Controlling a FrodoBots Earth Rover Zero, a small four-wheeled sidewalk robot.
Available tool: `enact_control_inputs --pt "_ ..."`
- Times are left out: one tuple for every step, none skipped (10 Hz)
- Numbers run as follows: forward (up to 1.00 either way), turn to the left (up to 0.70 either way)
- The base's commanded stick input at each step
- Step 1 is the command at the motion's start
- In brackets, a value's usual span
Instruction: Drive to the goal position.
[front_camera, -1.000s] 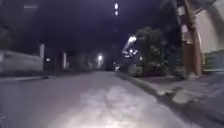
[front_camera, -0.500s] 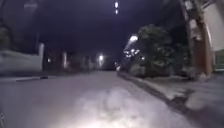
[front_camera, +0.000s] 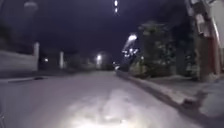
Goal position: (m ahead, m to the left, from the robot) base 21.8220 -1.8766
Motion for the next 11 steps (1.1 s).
enact_control_inputs --pt "0.70 -0.24" --pt "0.70 -0.35" --pt "0.70 -0.14" --pt "0.70 0.00" --pt "0.70 -0.12" --pt "0.70 -0.27" --pt "0.70 -0.27" --pt "0.70 -0.03" --pt "0.70 0.00" --pt "0.70 0.00" --pt "0.70 -0.19"
